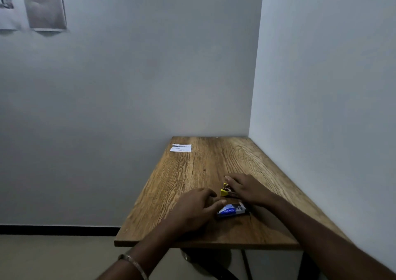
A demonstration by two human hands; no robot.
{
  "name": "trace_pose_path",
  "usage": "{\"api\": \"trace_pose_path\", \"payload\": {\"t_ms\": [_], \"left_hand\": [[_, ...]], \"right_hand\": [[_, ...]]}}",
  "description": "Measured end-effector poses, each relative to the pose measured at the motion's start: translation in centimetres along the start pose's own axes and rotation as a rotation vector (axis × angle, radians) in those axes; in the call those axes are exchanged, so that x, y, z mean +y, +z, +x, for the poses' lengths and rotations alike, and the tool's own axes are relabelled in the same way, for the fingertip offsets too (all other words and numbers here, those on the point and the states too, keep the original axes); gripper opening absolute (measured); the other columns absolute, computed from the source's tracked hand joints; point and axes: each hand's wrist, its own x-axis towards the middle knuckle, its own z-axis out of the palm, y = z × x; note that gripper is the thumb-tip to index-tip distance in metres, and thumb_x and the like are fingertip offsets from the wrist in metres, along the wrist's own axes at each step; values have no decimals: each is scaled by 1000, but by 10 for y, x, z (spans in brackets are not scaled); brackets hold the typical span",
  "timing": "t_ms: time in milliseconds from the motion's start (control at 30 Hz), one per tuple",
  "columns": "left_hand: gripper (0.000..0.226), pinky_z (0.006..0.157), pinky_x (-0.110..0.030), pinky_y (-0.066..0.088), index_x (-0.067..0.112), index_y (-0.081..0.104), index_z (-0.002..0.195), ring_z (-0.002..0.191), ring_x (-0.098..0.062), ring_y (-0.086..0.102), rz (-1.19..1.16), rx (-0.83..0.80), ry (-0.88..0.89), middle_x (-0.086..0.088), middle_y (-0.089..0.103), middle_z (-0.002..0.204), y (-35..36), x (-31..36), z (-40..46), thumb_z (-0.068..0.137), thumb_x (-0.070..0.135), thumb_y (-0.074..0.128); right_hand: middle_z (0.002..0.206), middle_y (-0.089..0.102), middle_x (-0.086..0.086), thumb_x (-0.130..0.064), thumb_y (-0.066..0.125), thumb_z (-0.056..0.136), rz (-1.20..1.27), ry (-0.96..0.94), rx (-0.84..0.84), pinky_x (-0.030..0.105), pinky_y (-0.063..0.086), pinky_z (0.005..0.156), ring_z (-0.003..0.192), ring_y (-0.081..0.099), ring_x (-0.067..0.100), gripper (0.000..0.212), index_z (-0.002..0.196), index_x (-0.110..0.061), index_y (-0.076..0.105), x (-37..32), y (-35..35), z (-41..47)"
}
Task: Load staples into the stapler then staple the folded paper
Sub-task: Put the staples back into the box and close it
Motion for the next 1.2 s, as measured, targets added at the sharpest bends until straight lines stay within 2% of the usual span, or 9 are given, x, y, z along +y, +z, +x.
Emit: {"api": "trace_pose_path", "payload": {"t_ms": [133,233,300,400,633,733,867,1067,1200], "left_hand": [[81,89,-29,47,33,53,128,104,-5,51,42,-27,26,10,59,125,4,3,-3,74,88,30],[80,88,-28,47,33,52,127,102,-5,52,52,0,52,11,59,122,4,1,-5,75,89,27],[81,88,-27,46,34,51,128,102,-4,52,71,-6,80,12,59,122,6,2,-6,74,90,27],[74,89,-27,46,35,49,126,101,-3,52,105,-3,112,13,59,121,8,1,-7,75,86,34],[71,80,-21,46,39,48,121,93,2,52,74,27,125,21,57,110,7,-2,-9,71,89,38],[67,72,-16,42,41,49,119,88,5,51,38,34,119,24,55,104,6,-3,-10,72,87,39],[63,76,-22,50,37,55,117,89,2,54,2,28,104,19,61,105,3,-2,-9,73,81,42],[52,75,-23,51,34,61,110,87,1,54,-1,19,127,19,60,101,1,1,-10,78,72,46],[54,74,-25,52,33,62,110,85,1,54,3,28,131,19,60,100,0,1,-10,77,73,44]], "right_hand": [[98,73,19,-33,46,104,28,51,181,44,53,82,92,67,34,41,100,0,69,13,-16,-4],[101,72,23,-31,46,103,12,91,280,49,54,81,95,67,38,42,105,4,68,26,-30,-7],[108,75,16,-29,49,102,10,120,313,40,56,80,96,69,30,37,111,-1,71,34,-38,-10],[122,72,3,-26,58,99,-32,136,299,17,44,79,99,63,9,30,123,-12,70,46,-45,-17],[121,71,4,-28,69,91,-129,241,189,19,48,83,100,65,12,37,125,-14,68,65,-42,-30],[118,70,2,-27,72,87,-158,251,157,11,42,70,91,59,5,38,123,-16,69,72,-37,-32],[111,72,-1,-21,73,87,-161,237,189,5,38,65,83,56,-2,23,110,-18,75,77,-34,-31],[95,66,-12,-22,75,86,-140,219,192,6,38,65,81,55,-7,11,97,-24,74,81,-35,-33],[85,64,-16,-23,76,85,-123,198,232,10,40,62,79,59,-1,13,82,-31,67,80,-33,-36]]}}
